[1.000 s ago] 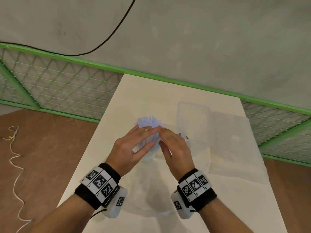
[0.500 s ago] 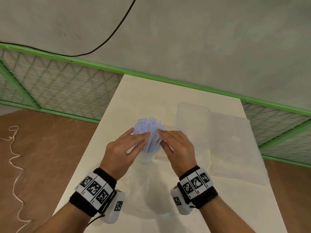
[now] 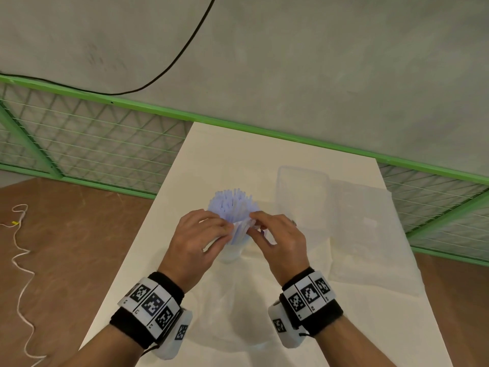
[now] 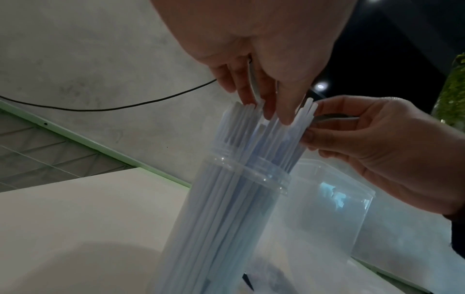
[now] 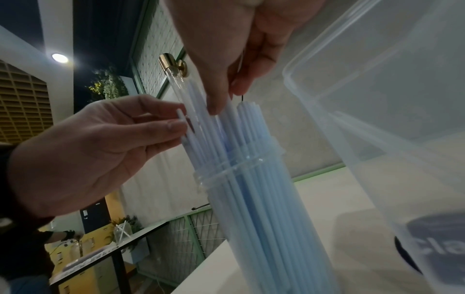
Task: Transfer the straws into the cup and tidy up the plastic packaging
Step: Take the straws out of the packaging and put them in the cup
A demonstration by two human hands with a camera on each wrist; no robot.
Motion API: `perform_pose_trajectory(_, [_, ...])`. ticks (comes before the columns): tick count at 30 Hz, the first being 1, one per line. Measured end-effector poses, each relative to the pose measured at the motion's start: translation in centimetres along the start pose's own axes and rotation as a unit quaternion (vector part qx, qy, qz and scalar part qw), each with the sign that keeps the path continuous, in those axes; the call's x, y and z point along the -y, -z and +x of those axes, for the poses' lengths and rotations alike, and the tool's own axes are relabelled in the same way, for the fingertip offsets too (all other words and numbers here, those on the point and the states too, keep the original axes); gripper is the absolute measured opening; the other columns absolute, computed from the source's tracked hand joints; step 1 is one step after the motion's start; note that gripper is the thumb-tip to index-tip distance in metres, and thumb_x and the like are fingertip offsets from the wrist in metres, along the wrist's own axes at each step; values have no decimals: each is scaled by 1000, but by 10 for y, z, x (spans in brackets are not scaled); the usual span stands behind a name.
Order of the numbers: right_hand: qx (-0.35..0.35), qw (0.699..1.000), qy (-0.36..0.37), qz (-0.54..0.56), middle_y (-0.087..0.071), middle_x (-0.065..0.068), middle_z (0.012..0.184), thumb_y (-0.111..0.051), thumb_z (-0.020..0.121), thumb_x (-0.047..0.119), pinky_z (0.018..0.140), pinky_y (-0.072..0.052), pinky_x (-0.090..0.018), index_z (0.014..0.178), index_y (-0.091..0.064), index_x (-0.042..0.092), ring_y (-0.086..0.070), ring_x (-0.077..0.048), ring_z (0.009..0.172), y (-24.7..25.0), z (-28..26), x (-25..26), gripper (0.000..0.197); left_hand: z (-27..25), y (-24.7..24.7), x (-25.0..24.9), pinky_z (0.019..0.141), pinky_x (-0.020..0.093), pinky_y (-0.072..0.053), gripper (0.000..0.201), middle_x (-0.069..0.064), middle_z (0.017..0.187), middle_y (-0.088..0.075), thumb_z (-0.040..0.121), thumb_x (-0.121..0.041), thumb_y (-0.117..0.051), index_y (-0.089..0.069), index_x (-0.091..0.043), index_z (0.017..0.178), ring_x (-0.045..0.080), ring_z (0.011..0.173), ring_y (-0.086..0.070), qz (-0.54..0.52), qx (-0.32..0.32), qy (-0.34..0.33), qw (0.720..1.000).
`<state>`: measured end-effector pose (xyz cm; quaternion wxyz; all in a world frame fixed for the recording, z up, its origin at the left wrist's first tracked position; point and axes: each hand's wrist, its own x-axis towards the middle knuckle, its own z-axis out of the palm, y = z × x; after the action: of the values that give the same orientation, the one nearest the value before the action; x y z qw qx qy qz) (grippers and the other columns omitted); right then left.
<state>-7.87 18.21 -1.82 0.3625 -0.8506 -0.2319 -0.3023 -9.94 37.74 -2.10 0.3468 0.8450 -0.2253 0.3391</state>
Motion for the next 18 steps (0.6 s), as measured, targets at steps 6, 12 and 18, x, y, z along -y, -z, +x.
perform_pose_trajectory(6, [-4,1000,11,24,-71,-2,83,-79,77,2,74,-49,-16,88,-74,6,-64,-14,75,-1,5,0,12,3,3,0,85,40,-27,7,-21,91,-72,87,-30,-69,-75,-28,86,8,103,-64,88,20,15,996])
perform_pose_trajectory(12, [31,999,9,29,-69,2,90,-75,78,5,79,-46,-14,94,-70,11,-58,-14,85,1,7,2,17,4,8,-5,84,35,-24,19,-26,100,-62,84,-39,-63,-64,-31,101,-3,96,-63,43,37,120,991])
perform_pose_trajectory(18, [58,998,26,29,-69,6,96,-78,79,5,82,-46,-17,98,-69,12,-62,-23,88,1,10,2,22,9,8,-16,86,33,-25,19,-26,102,-64,84,-42,-59,-66,-33,99,-5,101,-59,22,41,146,988])
